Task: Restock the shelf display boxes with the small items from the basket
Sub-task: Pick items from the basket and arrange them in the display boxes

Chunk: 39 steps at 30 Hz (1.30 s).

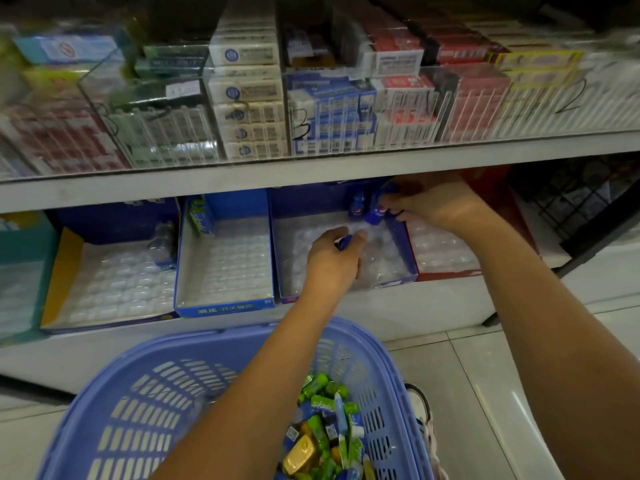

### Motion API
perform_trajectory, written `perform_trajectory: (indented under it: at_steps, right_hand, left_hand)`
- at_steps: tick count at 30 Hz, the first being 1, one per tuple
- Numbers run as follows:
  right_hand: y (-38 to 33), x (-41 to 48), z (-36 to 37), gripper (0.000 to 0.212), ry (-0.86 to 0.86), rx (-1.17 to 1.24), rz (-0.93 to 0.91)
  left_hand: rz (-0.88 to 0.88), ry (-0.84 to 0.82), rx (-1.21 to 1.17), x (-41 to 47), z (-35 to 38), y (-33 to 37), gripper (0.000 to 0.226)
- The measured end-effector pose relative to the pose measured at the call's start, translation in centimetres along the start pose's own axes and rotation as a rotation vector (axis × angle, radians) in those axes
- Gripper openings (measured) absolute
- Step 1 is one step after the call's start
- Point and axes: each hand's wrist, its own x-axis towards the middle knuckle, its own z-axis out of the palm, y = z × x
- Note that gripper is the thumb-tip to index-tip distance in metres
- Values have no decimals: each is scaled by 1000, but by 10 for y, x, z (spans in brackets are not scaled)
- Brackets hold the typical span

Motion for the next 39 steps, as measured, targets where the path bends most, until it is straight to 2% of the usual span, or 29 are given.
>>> perform_trajectory:
  at_steps: [1,3,7,10,14,18,21,25,27,29,30,32,34,37,39]
  right_hand:
    - [2,5,3,29,66,-160,-24]
    - [6,16,10,34,88,-368,-82]
    - [9,29,19,22,0,-520,-135]
    - [5,31,17,17,-32,-564,-99]
    - [9,32,14,25,-37,-593,-124]
    - [12,34,18,43,-69,-666,-115]
    - [13,36,21,41,-44,-645,-66]
    - [11,28,20,41,-43,-655,-39]
    - [10,21,20,46,50,-574,-51]
    - [5,13,19,36,146,-389,-55]
    - [0,8,19,31,116,-286,-33]
    - [-12,-4,19,29,-76,-63,32]
    - [-24,-19,17,25,-215,78,47]
    - [-30,-29,12,9,-243,259,22]
    - [-33,-30,12,13,-243,287,39]
  left_hand:
    - [-22,6,33,1,0,-3,33]
    - [-24,16,98,3,1,-7,27]
    - [-11,36,138,6,1,-10,37]
    - [-19,50,87,8,2,-13,37]
    - [-43,52,37,10,1,-14,37]
    - [-151,58,-41,11,-1,-10,41]
    - [-247,74,-89,11,-3,-4,45]
    - [-330,9,-142,6,-3,10,44]
    - [-282,-25,-136,3,-2,15,33]
    - [-124,-80,-101,-1,-3,14,21]
    - [-25,-103,-50,-3,-4,13,16]
    - [138,-108,78,-7,-7,9,15]
    - [228,-54,186,-9,-9,6,19]
    - [322,11,218,-12,-12,5,22]
    - [390,38,216,-13,-12,6,23]
